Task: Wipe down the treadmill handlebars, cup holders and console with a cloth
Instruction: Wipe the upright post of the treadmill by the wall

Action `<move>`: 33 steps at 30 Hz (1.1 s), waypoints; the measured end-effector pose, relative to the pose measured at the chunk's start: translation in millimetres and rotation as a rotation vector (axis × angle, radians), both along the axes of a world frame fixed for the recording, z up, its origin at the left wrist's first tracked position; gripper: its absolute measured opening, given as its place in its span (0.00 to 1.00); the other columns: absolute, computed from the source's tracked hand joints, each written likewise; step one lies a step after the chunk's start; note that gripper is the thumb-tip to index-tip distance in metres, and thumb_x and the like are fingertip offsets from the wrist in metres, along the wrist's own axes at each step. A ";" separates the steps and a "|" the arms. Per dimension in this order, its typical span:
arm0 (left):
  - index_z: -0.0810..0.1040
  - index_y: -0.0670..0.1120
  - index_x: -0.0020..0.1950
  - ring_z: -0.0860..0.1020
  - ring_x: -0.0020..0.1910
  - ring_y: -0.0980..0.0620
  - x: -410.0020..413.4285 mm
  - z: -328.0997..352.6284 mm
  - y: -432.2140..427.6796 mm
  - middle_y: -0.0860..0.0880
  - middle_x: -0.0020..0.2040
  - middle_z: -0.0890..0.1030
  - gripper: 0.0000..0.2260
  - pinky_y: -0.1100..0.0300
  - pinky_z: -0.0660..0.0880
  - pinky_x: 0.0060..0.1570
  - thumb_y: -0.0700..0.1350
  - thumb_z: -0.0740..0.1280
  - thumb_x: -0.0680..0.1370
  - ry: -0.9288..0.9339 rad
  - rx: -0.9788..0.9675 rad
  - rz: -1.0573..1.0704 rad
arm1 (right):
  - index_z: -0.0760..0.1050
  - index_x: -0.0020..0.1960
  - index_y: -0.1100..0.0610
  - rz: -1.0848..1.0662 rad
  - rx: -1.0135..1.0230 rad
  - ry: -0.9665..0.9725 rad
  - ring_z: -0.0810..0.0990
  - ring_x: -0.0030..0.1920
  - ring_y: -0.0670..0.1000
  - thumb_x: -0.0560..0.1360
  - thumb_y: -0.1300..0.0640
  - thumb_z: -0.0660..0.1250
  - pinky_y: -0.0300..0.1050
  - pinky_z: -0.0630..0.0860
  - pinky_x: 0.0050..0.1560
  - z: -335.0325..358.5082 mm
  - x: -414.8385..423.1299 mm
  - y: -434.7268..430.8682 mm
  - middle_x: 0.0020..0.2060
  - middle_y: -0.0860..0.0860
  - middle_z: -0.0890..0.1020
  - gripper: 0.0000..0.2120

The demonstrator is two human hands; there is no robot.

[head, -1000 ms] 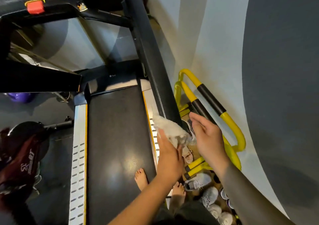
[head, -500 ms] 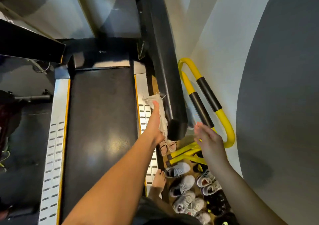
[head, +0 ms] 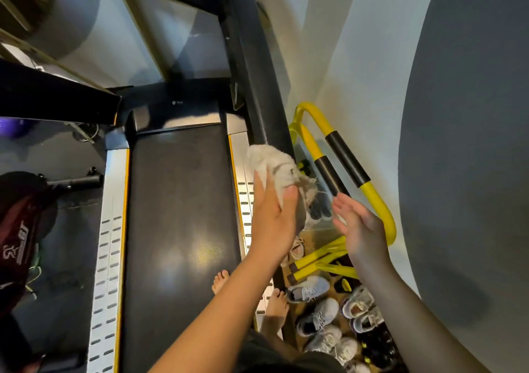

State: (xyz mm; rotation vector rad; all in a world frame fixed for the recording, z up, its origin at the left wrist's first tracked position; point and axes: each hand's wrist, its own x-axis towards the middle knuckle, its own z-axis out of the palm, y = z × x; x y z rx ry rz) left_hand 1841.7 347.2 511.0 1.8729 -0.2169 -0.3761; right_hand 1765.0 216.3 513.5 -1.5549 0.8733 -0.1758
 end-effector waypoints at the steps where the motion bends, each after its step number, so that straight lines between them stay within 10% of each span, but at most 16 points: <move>1: 0.60 0.59 0.77 0.51 0.78 0.53 9.2 1.4 -5.7 0.52 0.80 0.48 0.23 0.56 0.56 0.75 0.60 0.53 0.82 -0.108 0.099 -0.062 | 0.76 0.64 0.48 0.012 -0.039 -0.026 0.78 0.61 0.44 0.82 0.53 0.59 0.50 0.74 0.65 9.2 3.9 -0.2 0.59 0.46 0.80 0.13; 8: 0.76 0.58 0.67 0.37 0.77 0.35 62.5 5.8 -33.3 0.47 0.81 0.53 0.19 0.30 0.37 0.71 0.57 0.52 0.82 -0.690 0.839 -0.382 | 0.74 0.67 0.50 0.213 -0.356 -0.216 0.74 0.60 0.32 0.82 0.59 0.59 0.24 0.70 0.55 62.4 40.8 14.9 0.60 0.38 0.77 0.16; 14: 0.60 0.49 0.78 0.52 0.78 0.58 58.6 2.4 24.9 0.53 0.79 0.56 0.27 0.57 0.53 0.77 0.41 0.59 0.79 -0.220 0.043 -0.182 | 0.63 0.74 0.42 0.473 -0.345 -0.080 0.59 0.74 0.40 0.84 0.51 0.51 0.44 0.61 0.74 30.7 69.3 33.8 0.75 0.41 0.63 0.19; 19: 0.61 0.48 0.78 0.57 0.74 0.64 56.3 -1.5 46.2 0.54 0.77 0.60 0.25 0.71 0.54 0.73 0.36 0.59 0.81 -0.097 0.014 -0.151 | 0.31 0.74 0.37 0.781 -0.887 0.216 0.31 0.76 0.52 0.83 0.50 0.49 0.57 0.45 0.76 11.5 105.1 45.9 0.76 0.44 0.31 0.30; 23: 0.66 0.47 0.76 0.59 0.72 0.63 76.9 4.4 48.7 0.51 0.77 0.64 0.23 0.82 0.51 0.64 0.36 0.59 0.81 -0.087 0.059 -0.041 | 0.31 0.75 0.38 0.778 -0.943 0.320 0.33 0.77 0.56 0.83 0.47 0.48 0.60 0.46 0.77 20.1 173.3 37.4 0.76 0.47 0.31 0.30; 33: 0.69 0.48 0.74 0.66 0.72 0.54 139.4 2.2 75.5 0.51 0.74 0.68 0.20 0.55 0.63 0.73 0.41 0.61 0.82 -0.035 -0.010 0.083 | 0.44 0.78 0.42 0.588 -1.109 0.296 0.48 0.77 0.59 0.79 0.49 0.60 0.58 0.59 0.74 18.6 223.9 45.6 0.79 0.49 0.44 0.35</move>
